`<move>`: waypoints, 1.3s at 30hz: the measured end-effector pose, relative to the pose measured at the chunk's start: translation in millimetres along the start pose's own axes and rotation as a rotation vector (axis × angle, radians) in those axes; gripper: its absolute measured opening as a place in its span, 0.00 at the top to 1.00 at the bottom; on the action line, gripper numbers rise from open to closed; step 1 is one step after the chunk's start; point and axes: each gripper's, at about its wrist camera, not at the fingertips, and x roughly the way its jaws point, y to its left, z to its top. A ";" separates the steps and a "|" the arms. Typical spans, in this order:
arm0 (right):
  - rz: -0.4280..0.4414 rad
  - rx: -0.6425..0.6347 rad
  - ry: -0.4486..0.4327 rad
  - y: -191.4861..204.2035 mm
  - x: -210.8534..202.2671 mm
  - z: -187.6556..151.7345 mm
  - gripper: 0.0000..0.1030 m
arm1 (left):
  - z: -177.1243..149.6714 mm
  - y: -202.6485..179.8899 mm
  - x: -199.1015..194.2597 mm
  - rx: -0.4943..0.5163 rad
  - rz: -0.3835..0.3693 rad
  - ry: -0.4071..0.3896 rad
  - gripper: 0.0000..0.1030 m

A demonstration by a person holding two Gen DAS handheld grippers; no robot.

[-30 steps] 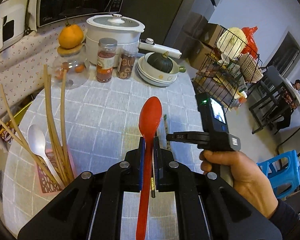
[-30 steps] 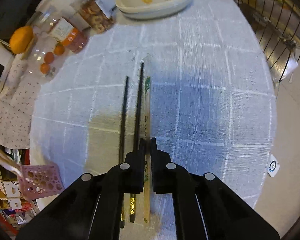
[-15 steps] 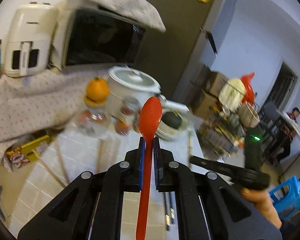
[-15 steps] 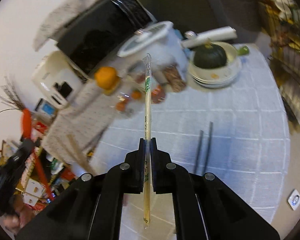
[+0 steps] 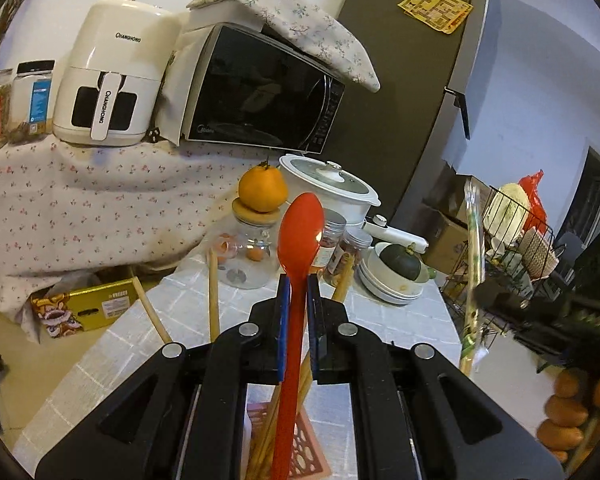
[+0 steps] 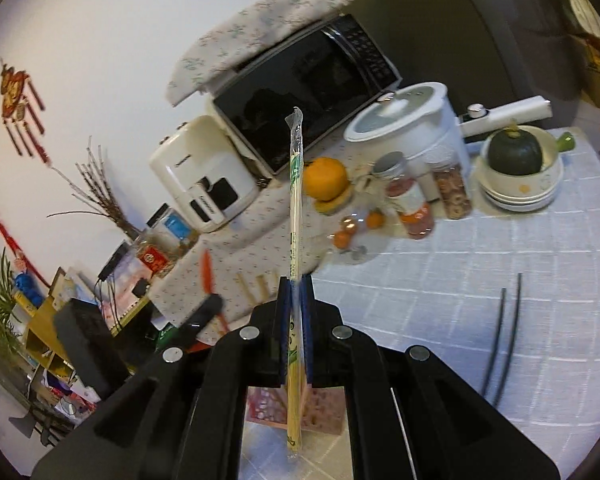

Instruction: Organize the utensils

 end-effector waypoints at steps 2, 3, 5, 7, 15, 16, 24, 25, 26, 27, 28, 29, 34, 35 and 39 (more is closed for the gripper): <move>0.000 -0.022 -0.008 5.6 2.0 -1.9 0.95 | -4.6 -1.2 -0.6 0.020 0.005 -0.031 0.93; -0.002 -0.037 -0.011 8.9 3.2 -2.9 0.95 | -5.7 -2.7 -0.6 0.032 0.006 -0.043 0.93; -0.005 -0.064 -0.017 13.7 4.3 -5.2 0.95 | -6.9 -4.2 0.2 0.046 0.008 -0.062 0.93; -0.013 -0.087 -0.018 17.6 6.3 -7.9 0.95 | -8.8 -4.0 1.3 0.047 0.007 -0.070 0.93; -0.027 -0.120 -0.024 21.0 17.0 -15.6 0.95 | -15.8 4.2 -2.5 -0.015 0.009 -0.022 0.93; -0.028 -0.123 -0.025 22.0 18.8 -17.2 0.95 | -13.7 5.1 -4.6 -0.025 0.009 -0.020 0.93; -0.048 -0.096 -0.005 18.8 37.2 -24.2 0.95 | -4.1 9.0 -5.7 -0.053 0.015 0.124 0.93; -0.052 -0.096 -0.006 18.7 37.1 -23.4 0.95 | -2.1 9.0 -2.5 -0.047 0.013 0.168 0.92; -0.057 -0.090 -0.008 17.2 36.4 -21.8 0.95 | -1.9 9.1 -0.1 -0.040 0.017 0.202 0.91; -0.060 -0.080 -0.009 14.7 35.8 -19.9 0.95 | -1.1 8.5 3.4 -0.028 0.028 0.242 0.91; -0.067 -0.066 -0.008 11.3 35.2 -18.0 0.95 | -0.7 8.0 5.3 -0.019 0.039 0.268 0.91; -0.071 -0.054 -0.009 8.5 34.5 -16.8 0.95 | -0.5 7.9 5.6 -0.016 0.046 0.279 0.91; -0.074 -0.010 -0.051 -6.2 26.8 -9.9 0.95 | 18.3 10.9 -8.3 -0.049 0.040 0.314 0.86; -0.072 -0.008 -0.053 -6.5 27.3 -9.4 0.95 | 22.3 12.1 -11.7 -0.057 0.036 0.308 0.79; -0.080 -0.001 -0.043 -7.7 34.1 -11.6 0.95 | 35.5 19.0 -16.4 -0.063 0.056 0.344 0.72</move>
